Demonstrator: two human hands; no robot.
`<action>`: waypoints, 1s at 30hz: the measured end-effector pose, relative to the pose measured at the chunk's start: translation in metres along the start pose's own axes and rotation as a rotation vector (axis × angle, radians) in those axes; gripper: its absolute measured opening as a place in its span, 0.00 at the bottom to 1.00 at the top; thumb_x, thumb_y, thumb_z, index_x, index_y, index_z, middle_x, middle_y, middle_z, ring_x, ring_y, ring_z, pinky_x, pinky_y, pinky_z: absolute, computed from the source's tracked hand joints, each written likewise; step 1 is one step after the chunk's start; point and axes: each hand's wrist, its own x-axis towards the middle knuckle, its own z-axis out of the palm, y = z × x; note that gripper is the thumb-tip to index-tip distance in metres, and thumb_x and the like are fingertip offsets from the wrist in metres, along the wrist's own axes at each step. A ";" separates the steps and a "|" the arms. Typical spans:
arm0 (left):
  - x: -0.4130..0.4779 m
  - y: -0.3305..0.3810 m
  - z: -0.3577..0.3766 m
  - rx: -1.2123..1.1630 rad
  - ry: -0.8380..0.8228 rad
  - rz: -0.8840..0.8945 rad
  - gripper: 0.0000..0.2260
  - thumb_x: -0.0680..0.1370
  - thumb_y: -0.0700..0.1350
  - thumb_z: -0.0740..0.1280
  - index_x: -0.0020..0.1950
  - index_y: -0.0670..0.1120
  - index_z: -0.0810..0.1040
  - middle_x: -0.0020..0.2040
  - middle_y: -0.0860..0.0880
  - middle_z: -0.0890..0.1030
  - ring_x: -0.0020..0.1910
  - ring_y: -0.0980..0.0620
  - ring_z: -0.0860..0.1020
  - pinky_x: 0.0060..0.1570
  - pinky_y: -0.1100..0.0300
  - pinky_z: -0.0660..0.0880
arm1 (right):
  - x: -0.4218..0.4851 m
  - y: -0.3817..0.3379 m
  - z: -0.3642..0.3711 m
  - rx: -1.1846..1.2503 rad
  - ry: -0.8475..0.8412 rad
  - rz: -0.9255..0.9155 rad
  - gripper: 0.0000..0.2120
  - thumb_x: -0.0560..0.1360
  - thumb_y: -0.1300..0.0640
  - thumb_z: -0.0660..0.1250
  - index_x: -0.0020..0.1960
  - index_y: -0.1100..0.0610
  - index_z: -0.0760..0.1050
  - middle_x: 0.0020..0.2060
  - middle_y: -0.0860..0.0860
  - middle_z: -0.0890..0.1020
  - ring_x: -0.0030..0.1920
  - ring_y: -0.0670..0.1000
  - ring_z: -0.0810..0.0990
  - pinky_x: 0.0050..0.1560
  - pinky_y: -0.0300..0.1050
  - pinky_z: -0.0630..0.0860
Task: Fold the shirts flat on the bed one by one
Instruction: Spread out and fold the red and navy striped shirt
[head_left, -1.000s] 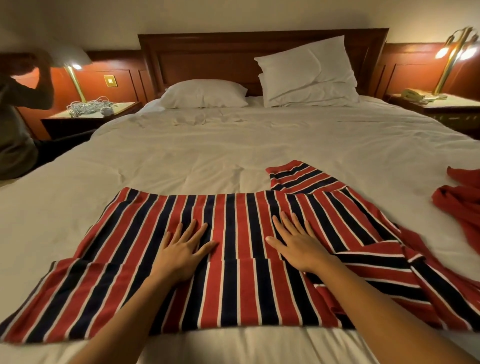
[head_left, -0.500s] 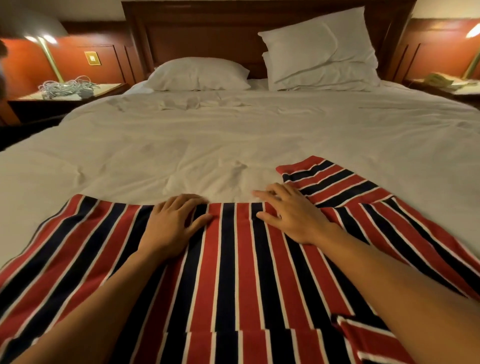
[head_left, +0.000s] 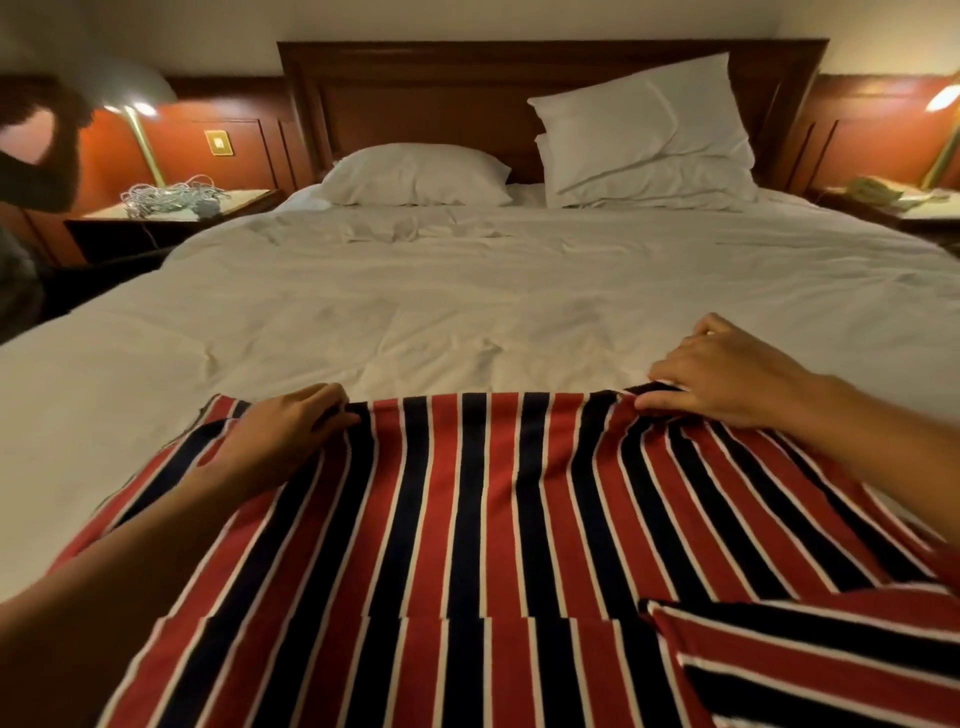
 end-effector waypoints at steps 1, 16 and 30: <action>-0.010 -0.001 -0.013 0.023 0.012 0.030 0.15 0.81 0.61 0.56 0.47 0.53 0.74 0.42 0.56 0.78 0.37 0.49 0.78 0.33 0.56 0.69 | -0.011 -0.005 -0.009 0.007 -0.021 -0.017 0.35 0.75 0.25 0.35 0.38 0.47 0.71 0.31 0.43 0.77 0.35 0.44 0.70 0.59 0.43 0.66; -0.167 0.026 -0.094 0.337 0.020 -0.096 0.08 0.73 0.44 0.77 0.51 0.49 0.86 0.55 0.48 0.84 0.58 0.41 0.79 0.55 0.42 0.70 | -0.178 -0.122 -0.050 0.456 -0.080 0.185 0.15 0.80 0.40 0.62 0.59 0.48 0.76 0.46 0.41 0.76 0.48 0.44 0.74 0.47 0.41 0.71; -0.179 0.013 -0.122 0.149 -0.110 -0.514 0.18 0.74 0.69 0.63 0.42 0.56 0.79 0.49 0.53 0.75 0.50 0.48 0.74 0.51 0.49 0.71 | -0.198 -0.121 -0.082 0.552 -0.031 0.278 0.26 0.69 0.22 0.55 0.46 0.40 0.79 0.40 0.37 0.76 0.40 0.38 0.76 0.38 0.37 0.72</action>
